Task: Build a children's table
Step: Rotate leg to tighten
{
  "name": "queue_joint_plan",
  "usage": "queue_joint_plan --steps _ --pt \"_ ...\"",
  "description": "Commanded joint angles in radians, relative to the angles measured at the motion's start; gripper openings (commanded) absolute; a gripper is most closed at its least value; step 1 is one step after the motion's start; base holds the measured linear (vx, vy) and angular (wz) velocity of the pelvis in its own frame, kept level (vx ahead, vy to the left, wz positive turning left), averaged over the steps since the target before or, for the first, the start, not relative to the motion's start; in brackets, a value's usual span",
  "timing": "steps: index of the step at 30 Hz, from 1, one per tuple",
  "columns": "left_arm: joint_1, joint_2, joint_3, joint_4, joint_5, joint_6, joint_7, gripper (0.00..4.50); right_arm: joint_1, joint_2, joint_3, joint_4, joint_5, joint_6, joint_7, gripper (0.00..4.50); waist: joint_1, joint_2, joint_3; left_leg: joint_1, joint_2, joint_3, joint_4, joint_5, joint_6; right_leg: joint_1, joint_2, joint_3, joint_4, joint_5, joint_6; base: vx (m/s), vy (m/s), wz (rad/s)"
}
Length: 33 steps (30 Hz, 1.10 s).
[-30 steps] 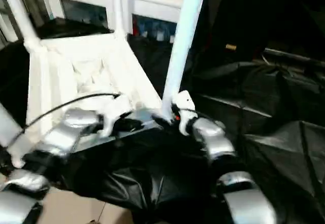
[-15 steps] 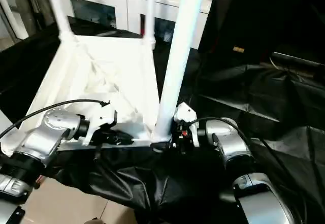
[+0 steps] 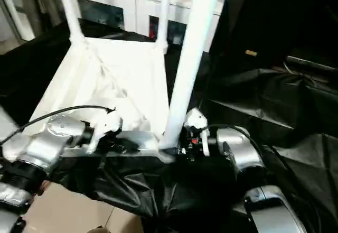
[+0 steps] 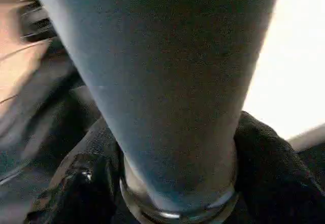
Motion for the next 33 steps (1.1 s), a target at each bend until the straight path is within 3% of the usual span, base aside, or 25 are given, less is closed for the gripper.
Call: queue_joint_plan --steps 1,2,3,5,8,11,12,14,19,22,25,27,29,33 --pt "-0.021 -0.051 -0.007 0.024 0.019 0.021 0.111 0.00 0.006 0.052 0.040 0.017 -0.027 0.013 -0.061 2.72 -0.008 0.007 -0.039 0.007 0.025 -0.002 -0.074 -0.309 -0.007 0.037 -0.059 0.043 -0.090 -0.365 -0.168 -0.051 -0.004 -0.02" --pt "-0.036 -0.085 -0.005 0.043 0.035 0.045 0.179 0.00 -0.008 0.085 0.025 0.062 -0.051 0.013 -0.191 2.72 -0.011 0.003 -0.042 0.005 0.025 -0.006 -0.075 -0.322 -0.015 0.038 -0.061 0.042 -0.093 -0.415 -0.143 0.000 0.000 0.00" --pt "-0.041 -0.096 -0.004 0.048 0.039 0.053 0.200 0.00 -0.012 0.096 0.021 0.075 -0.056 0.013 -0.227 2.72 -0.018 0.006 -0.040 0.009 0.025 -0.007 -0.077 -0.333 -0.025 0.030 -0.060 0.043 -0.097 -0.433 -0.134 0.000 0.000 0.00" --pt "-0.055 -0.140 -0.003 0.063 0.053 0.082 0.277 0.00 -0.028 0.142 0.003 0.119 -0.066 0.020 -0.347 2.72 -0.025 0.007 -0.040 0.008 0.024 -0.009 -0.077 -0.341 -0.032 0.030 -0.059 0.042 -0.098 -0.446 -0.130 0.000 0.000 0.00" --pt "-0.066 -0.199 -0.008 0.075 0.066 0.103 0.344 0.00 -0.057 0.206 -0.012 0.155 -0.086 0.041 -0.516 2.72 -0.033 0.006 -0.041 0.004 0.021 -0.010 -0.076 -0.345 -0.023 0.029 -0.059 0.040 -0.104 -0.460 -0.114 0.000 0.000 0.00" --pt "-0.068 -0.225 -0.015 0.078 0.072 0.108 0.363 0.00 -0.063 0.237 -0.005 0.157 -0.101 0.031 -0.567 2.72 -0.038 0.006 -0.042 0.004 0.021 -0.010 -0.076 -0.350 -0.019 0.028 -0.058 0.040 -0.105 -0.453 -0.112 0.000 0.000 0.00" --pt "-0.067 -0.228 -0.025 0.076 0.076 0.103 0.357 0.00 -0.063 0.248 -0.002 0.155 -0.100 0.024 -0.566 3.06 -0.040 0.007 -0.043 0.001 0.021 -0.009 -0.076 -0.343 -0.009 0.028 -0.057 0.041 -0.103 -0.429 -0.115 0.000 0.000 0.00" --pt "-0.064 -0.229 -0.031 0.072 0.076 0.104 0.343 0.00 -0.070 0.252 -0.008 0.157 -0.087 0.022 -0.535 3.40 -0.041 0.007 -0.044 -0.002 0.021 -0.008 -0.076 -0.333 -0.002 0.031 -0.056 0.042 -0.101 -0.403 -0.120 0.000 0.000 0.00" --pt "-0.048 -0.194 -0.037 0.048 0.072 0.098 0.287 0.00 -0.077 0.217 0.002 0.150 -0.095 -0.017 -0.491 3.68 -0.042 0.009 -0.044 -0.002 0.023 -0.007 -0.076 -0.331 0.002 0.031 -0.056 0.042 -0.097 -0.366 -0.137 0.000 0.000 0.00" --pt "-0.028 -0.134 -0.040 0.020 0.057 0.073 0.186 0.00 -0.057 0.143 0.028 0.088 -0.066 -0.075 -0.303 3.68 -0.040 0.008 -0.049 -0.007 0.024 -0.007 -0.074 -0.302 0.017 0.040 -0.054 0.041 -0.090 -0.304 -0.152 0.000 0.000 0.00" --pt "-0.021 -0.097 -0.041 0.008 0.044 0.062 0.123 0.00 -0.044 0.097 0.038 0.056 -0.045 -0.087 -0.171 3.68 -0.039 0.006 -0.054 -0.004 0.023 0.000 -0.064 -0.219 0.049 0.043 -0.049 0.043 -0.072 -0.142 -0.200 0.021 -0.001 0.01" --pt "-0.015 -0.072 -0.038 -0.002 0.030 0.040 0.075 0.00 -0.039 0.063 0.045 0.037 -0.035 -0.088 -0.073 3.68 -0.038 0.005 -0.059 -0.007 0.020 0.005 -0.054 -0.114 0.090 0.049 -0.047 0.042 -0.052 0.041 -0.254 0.063 -0.002 0.02" --pt "-0.013 -0.063 -0.034 -0.006 0.023 0.034 0.057 0.00 -0.036 0.045 0.050 0.029 -0.031 -0.092 -0.025 3.68 -0.033 0.005 -0.057 -0.004 0.021 0.008 -0.051 -0.108 0.114 0.051 -0.045 0.040 -0.051 0.060 -0.276 0.000 0.000 0.00" --pt "0.000 -0.023 -0.044 -0.025 0.003 0.013 -0.031 0.00 -0.030 -0.003 0.075 0.009 -0.022 -0.072 0.107 3.68 -0.019 0.007 -0.053 -0.003 0.029 0.009 -0.054 -0.152 0.099 0.050 -0.049 0.038 -0.054 -0.019 -0.272 0.000 0.000 0.00"
